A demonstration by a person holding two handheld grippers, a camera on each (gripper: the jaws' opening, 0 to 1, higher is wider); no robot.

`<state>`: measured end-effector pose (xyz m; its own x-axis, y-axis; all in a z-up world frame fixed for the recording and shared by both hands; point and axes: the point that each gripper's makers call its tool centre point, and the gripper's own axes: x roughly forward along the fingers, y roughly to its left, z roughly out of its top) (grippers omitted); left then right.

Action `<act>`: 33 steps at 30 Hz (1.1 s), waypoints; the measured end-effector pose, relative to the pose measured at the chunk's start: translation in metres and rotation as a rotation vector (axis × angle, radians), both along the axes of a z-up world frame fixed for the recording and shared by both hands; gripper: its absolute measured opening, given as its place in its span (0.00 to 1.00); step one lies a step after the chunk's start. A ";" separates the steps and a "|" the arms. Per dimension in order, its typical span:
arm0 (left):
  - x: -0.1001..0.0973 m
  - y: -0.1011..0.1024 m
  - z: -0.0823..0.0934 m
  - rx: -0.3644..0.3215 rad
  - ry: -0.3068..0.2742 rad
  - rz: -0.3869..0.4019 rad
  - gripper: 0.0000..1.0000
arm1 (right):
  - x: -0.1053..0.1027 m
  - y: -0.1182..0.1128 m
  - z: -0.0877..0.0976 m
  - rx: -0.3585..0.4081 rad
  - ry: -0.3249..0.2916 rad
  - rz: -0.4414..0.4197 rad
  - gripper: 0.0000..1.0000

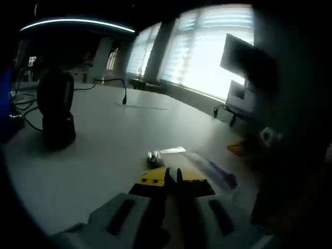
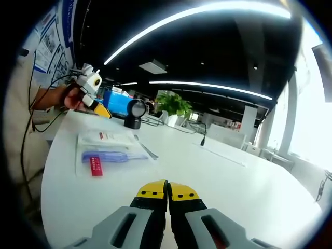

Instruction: Clip sheet goods on table flip sheet goods clip sheet goods scan sheet goods put sheet goods back to table

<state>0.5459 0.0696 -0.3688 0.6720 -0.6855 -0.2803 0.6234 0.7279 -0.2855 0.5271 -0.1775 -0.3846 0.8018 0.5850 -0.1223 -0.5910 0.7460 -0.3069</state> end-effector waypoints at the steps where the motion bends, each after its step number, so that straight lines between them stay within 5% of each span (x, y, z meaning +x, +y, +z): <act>1: -0.002 -0.002 -0.002 -0.015 0.028 -0.006 0.00 | 0.000 0.000 0.000 -0.001 0.000 0.001 0.00; 7: -0.005 -0.008 -0.014 -0.153 0.237 0.009 0.00 | 0.000 0.000 -0.002 -0.010 -0.001 0.007 0.00; 18: -0.011 -0.012 -0.014 -0.161 0.269 -0.020 0.01 | 0.000 0.002 -0.002 -0.018 -0.003 0.012 0.00; 33: -0.020 -0.023 -0.028 -0.032 0.243 -0.069 0.07 | -0.003 0.005 -0.002 -0.020 -0.003 0.021 0.00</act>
